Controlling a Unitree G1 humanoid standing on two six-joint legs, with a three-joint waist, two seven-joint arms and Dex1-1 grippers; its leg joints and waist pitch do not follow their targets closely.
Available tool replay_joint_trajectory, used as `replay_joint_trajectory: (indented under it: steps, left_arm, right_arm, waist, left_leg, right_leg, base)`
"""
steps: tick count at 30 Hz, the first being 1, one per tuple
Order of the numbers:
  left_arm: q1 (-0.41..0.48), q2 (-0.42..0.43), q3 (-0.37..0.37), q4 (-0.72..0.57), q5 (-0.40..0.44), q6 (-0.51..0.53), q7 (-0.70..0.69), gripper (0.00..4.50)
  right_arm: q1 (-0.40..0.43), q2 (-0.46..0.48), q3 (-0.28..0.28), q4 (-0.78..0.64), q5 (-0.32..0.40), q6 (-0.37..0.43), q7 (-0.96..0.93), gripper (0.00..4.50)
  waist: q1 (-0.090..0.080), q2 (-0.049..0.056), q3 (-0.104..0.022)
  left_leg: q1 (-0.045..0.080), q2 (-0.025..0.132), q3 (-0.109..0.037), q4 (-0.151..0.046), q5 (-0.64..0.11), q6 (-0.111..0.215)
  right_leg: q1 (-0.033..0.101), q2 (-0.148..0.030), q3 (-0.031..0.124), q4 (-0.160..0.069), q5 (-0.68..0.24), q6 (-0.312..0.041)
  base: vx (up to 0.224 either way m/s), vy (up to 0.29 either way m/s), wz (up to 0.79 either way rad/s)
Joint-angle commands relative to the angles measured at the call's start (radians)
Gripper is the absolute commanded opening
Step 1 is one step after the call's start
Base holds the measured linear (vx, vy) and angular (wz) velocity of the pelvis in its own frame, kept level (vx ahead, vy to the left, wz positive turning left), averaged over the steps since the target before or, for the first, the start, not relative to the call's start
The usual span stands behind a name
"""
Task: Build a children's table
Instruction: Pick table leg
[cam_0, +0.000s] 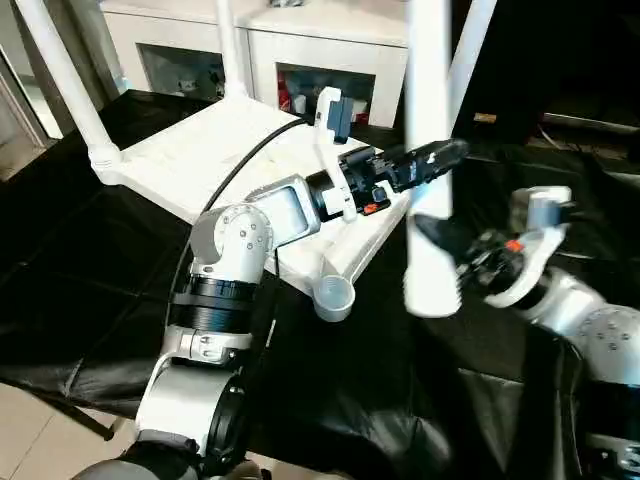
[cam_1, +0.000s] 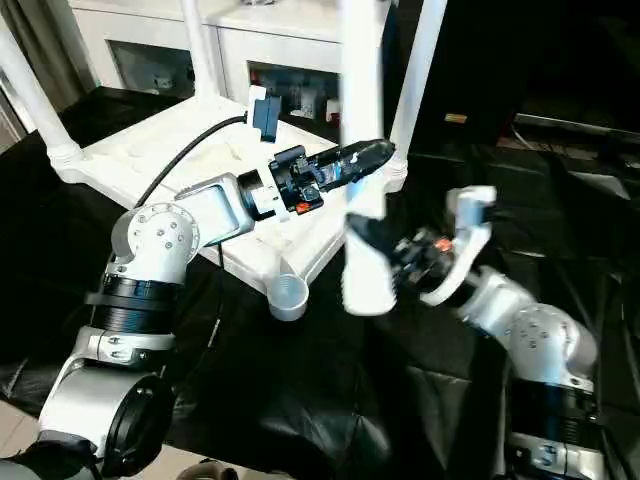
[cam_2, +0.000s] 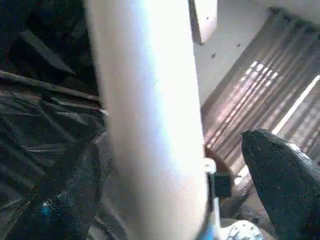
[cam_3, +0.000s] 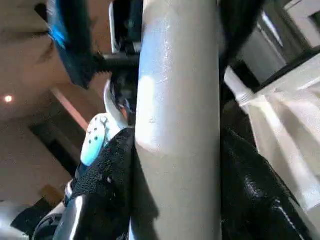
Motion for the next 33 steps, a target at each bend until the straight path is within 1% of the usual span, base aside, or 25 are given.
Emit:
replay_joint_trajectory:
  steps: [1,3,4,5,6,7,8,9,10,11,12,14,15,17,18,19,20,23,24,27,28,33]
  left_arm:
    - [-0.009,-0.001,0.010,-0.020,-0.022,0.022,-0.003,4.33]
    - [-0.005,0.006,0.013,-0.022,-0.032,0.035,-0.004,4.15]
    - [-0.004,0.007,0.013,-0.023,-0.033,0.037,-0.004,4.15]
    - [-0.004,0.007,0.014,-0.022,-0.034,0.039,-0.001,4.09]
    - [-0.004,0.007,0.014,-0.021,-0.034,0.039,0.000,3.82]
    - [-0.003,0.007,0.013,-0.022,-0.035,0.036,0.001,3.82]
    - [-0.001,0.007,0.011,-0.022,-0.036,0.034,0.000,3.70]
    - [0.000,0.006,0.010,-0.024,-0.036,0.026,-0.004,3.70]
    - [0.002,0.004,0.009,-0.027,-0.037,0.018,-0.008,3.51]
    - [0.002,0.004,0.009,-0.027,-0.037,0.018,-0.008,3.51]
    - [0.002,0.004,0.010,-0.027,-0.039,0.017,-0.007,3.38]
    - [0.002,0.002,0.012,-0.026,-0.040,0.016,-0.004,3.30]
    - [0.000,0.002,0.012,-0.023,-0.039,0.013,-0.002,3.23]
    - [0.000,0.006,0.005,-0.018,-0.029,0.005,-0.003,3.15]
    - [0.000,0.009,-0.001,-0.014,-0.019,-0.004,-0.005,2.96]
    - [0.000,0.010,-0.003,-0.012,-0.017,-0.007,-0.005,2.89]
    - [0.000,0.010,-0.003,-0.012,-0.017,-0.007,-0.005,2.89]
    - [0.000,0.009,0.002,-0.009,-0.021,-0.007,-0.001,2.56]
    - [0.000,0.010,0.002,-0.008,-0.021,-0.006,0.000,2.49]
    - [-0.002,0.010,0.002,-0.007,-0.019,-0.007,0.001,2.41]
    - [-0.002,0.010,0.002,-0.007,-0.019,-0.007,0.001,2.19]
    - [-0.001,0.013,0.001,-0.009,-0.018,-0.020,0.006,1.96]
  right_arm:
    - [-0.002,-0.003,0.003,-0.019,-0.007,-0.006,-0.004,1.88]
    - [-0.005,-0.004,0.008,-0.014,-0.007,-0.008,-0.006,1.88]
    - [-0.007,-0.006,0.009,-0.012,-0.007,-0.008,-0.005,1.88]
    - [-0.008,-0.007,0.010,-0.011,-0.007,-0.008,-0.004,1.88]
    - [-0.009,-0.008,0.010,-0.010,-0.006,-0.008,-0.003,1.88]
    - [-0.010,-0.009,0.011,-0.008,-0.005,-0.008,-0.003,1.88]
    - [-0.011,-0.010,0.011,-0.007,-0.004,-0.009,-0.004,1.88]
    - [-0.013,-0.010,0.010,-0.005,-0.001,-0.010,-0.007,1.88]
    - [-0.016,-0.010,0.008,0.000,0.002,-0.011,-0.011,1.88]
    - [-0.016,-0.010,0.008,0.000,0.002,-0.011,-0.011,1.88]
    - [-0.018,-0.010,0.011,0.002,0.000,-0.013,-0.013,1.88]
    - [-0.019,-0.010,0.013,0.003,0.000,-0.014,-0.014,1.88]
    - [-0.021,-0.010,0.014,0.005,0.000,-0.014,-0.016,1.88]
    - [-0.023,-0.011,0.015,0.005,0.000,-0.015,-0.017,1.88]
    - [-0.026,-0.011,0.016,0.006,0.000,-0.016,-0.020,1.88]
    - [-0.027,-0.010,0.016,0.007,-0.001,-0.016,-0.020,1.88]
    - [-0.027,-0.011,0.016,0.007,-0.001,-0.016,-0.020,1.88]
    - [-0.029,-0.011,0.017,0.009,-0.002,-0.019,-0.020,1.88]
    - [-0.031,-0.012,0.019,0.012,-0.003,-0.022,-0.020,1.88]
    - [-0.034,-0.014,0.020,0.015,-0.004,-0.024,-0.020,1.88]
    - [-0.034,-0.014,0.020,0.015,-0.004,-0.024,-0.020,1.88]
    - [-0.037,-0.016,0.036,0.021,-0.036,-0.056,-0.024,1.87]
  waist:
    - [0.005,-0.021,-0.076]
    - [0.005,-0.021,-0.075]
    - [0.004,-0.024,-0.075]
    - [0.004,-0.023,-0.074]
    - [0.004,-0.024,-0.074]
    - [0.004,-0.023,-0.074]
    - [0.004,-0.023,-0.074]
    - [0.004,-0.024,-0.074]
    - [0.004,-0.024,-0.075]
    - [0.004,-0.024,-0.074]
    - [0.004,-0.024,-0.075]
    - [0.003,-0.024,-0.075]
    - [0.003,-0.022,-0.075]
    - [0.003,-0.022,-0.076]
    - [0.003,-0.023,-0.076]
    - [0.003,-0.022,-0.075]
    - [0.003,-0.023,-0.076]
    - [0.003,-0.023,-0.075]
    - [0.003,-0.021,-0.076]
    - [0.002,-0.022,-0.074]
    - [0.003,-0.022,-0.075]
    - [0.003,-0.023,-0.075]
  left_leg:
    - [0.015,0.022,-0.006,-0.061,-0.103,0.044]
    - [0.016,0.021,-0.006,-0.061,-0.109,0.040]
    - [0.015,0.021,-0.005,-0.062,-0.112,0.040]
    - [0.016,0.021,-0.006,-0.062,-0.116,0.038]
    - [0.016,0.021,-0.005,-0.062,-0.118,0.036]
    - [0.017,0.022,-0.006,-0.063,-0.120,0.035]
    - [0.016,0.022,-0.006,-0.063,-0.119,0.033]
    - [0.017,0.023,-0.006,-0.063,-0.117,0.034]
    - [0.016,0.022,-0.006,-0.063,-0.115,0.034]
    - [0.016,0.023,-0.006,-0.063,-0.112,0.035]
    - [0.016,0.022,-0.006,-0.063,-0.109,0.035]
    - [0.015,0.022,-0.005,-0.062,-0.107,0.036]
    - [0.015,0.022,-0.005,-0.062,-0.108,0.037]
    - [0.016,0.022,-0.006,-0.062,-0.105,0.037]
    - [0.015,0.022,-0.006,-0.062,-0.102,0.039]
    - [0.016,0.022,-0.006,-0.062,-0.103,0.039]
    - [0.015,0.022,-0.006,-0.062,-0.101,0.039]
    - [0.015,0.022,-0.005,-0.062,-0.103,0.039]
    - [0.016,0.022,-0.005,-0.062,-0.105,0.037]
    - [0.016,0.022,-0.005,-0.062,-0.114,0.035]
    - [0.016,0.022,-0.005,-0.062,-0.114,0.033]
    - [0.016,0.022,-0.005,-0.062,-0.109,0.034]
  right_leg:
    - [0.056,-0.078,0.038,-0.085,-0.278,-0.156]
    - [0.055,-0.078,0.038,-0.087,-0.295,-0.150]
    - [0.056,-0.077,0.038,-0.088,-0.298,-0.147]
    - [0.055,-0.078,0.038,-0.089,-0.309,-0.143]
    - [0.055,-0.078,0.039,-0.090,-0.312,-0.140]
    - [0.055,-0.079,0.038,-0.090,-0.316,-0.139]
    - [0.055,-0.079,0.039,-0.089,-0.313,-0.137]
    - [0.055,-0.078,0.039,-0.088,-0.307,-0.137]
    - [0.056,-0.078,0.039,-0.088,-0.302,-0.138]
    - [0.056,-0.079,0.040,-0.087,-0.295,-0.140]
    - [0.056,-0.078,0.040,-0.086,-0.286,-0.143]
    - [0.057,-0.079,0.040,-0.085,-0.280,-0.145]
    - [0.056,-0.079,0.040,-0.085,-0.281,-0.146]
    - [0.057,-0.078,0.040,-0.085,-0.276,-0.147]
    - [0.057,-0.078,0.040,-0.084,-0.269,-0.147]
    - [0.057,-0.078,0.040,-0.084,-0.269,-0.148]
    - [0.057,-0.077,0.040,-0.083,-0.265,-0.149]
    - [0.057,-0.078,0.040,-0.084,-0.270,-0.149]
    - [0.057,-0.078,0.040,-0.084,-0.272,-0.149]
    - [0.057,-0.078,0.040,-0.087,-0.286,-0.146]
    - [0.057,-0.079,0.040,-0.086,-0.288,-0.145]
    - [0.057,-0.079,0.040,-0.084,-0.275,-0.147]
  base:
    - [0.000,0.000,0.00]
    - [0.000,0.000,0.00]
    - [0.000,0.000,0.00]
    - [0.000,0.000,0.00]
    - [0.000,0.000,0.00]
    - [0.000,0.000,0.00]
    - [0.000,0.000,0.00]
    - [0.000,0.000,0.00]
    - [0.000,0.000,0.00]
    - [0.000,0.000,0.00]
    - [0.000,0.000,0.00]
    - [0.000,0.000,0.00]
    - [0.000,0.000,0.00]
    - [0.000,0.000,0.00]
    - [0.000,0.000,0.00]
    - [0.000,0.000,0.00]
    - [0.000,0.000,0.00]
    - [0.000,0.000,0.00]
    - [0.000,0.000,0.00]
    - [0.000,0.000,0.00]
    - [0.000,0.000,0.00]
    - [0.000,0.000,0.00]
